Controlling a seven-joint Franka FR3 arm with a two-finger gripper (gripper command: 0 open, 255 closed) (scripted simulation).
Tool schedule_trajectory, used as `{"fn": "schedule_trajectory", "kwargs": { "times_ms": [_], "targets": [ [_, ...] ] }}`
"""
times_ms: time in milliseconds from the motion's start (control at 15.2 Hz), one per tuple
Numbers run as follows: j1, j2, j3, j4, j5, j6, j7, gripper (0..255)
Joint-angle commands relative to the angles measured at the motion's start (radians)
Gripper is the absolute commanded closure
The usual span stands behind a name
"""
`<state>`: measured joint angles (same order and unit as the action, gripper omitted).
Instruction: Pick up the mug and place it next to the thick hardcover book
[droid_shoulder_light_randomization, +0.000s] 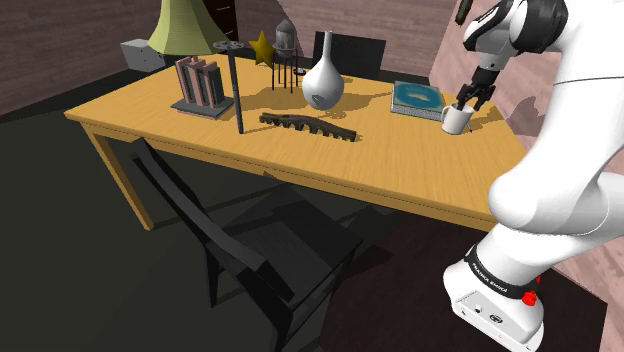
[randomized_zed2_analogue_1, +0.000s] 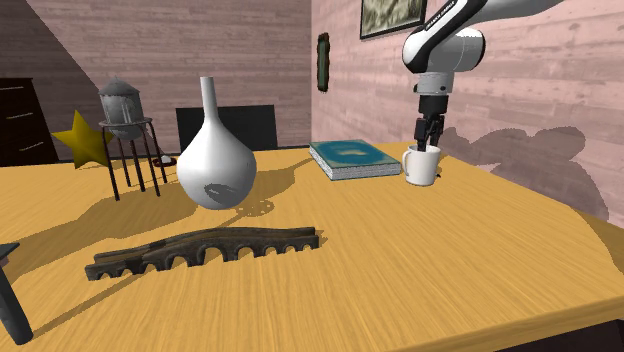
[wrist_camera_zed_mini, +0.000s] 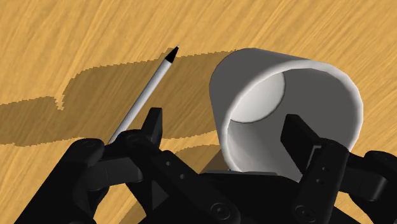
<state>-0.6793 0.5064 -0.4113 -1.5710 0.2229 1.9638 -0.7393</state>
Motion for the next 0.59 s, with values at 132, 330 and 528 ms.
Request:
{"fn": "schedule_trajectory", "kwargs": {
  "times_ms": [132,330,528],
  "targets": [
    [-0.002,-0.016,-0.005,0.045,-0.009,-0.059,0.007,0],
    [-0.005,-0.026,-0.009,0.091,-0.016,-0.114,0.012,0],
    [-0.005,-0.026,-0.009,0.091,-0.016,-0.114,0.012,0]
  ]
}}
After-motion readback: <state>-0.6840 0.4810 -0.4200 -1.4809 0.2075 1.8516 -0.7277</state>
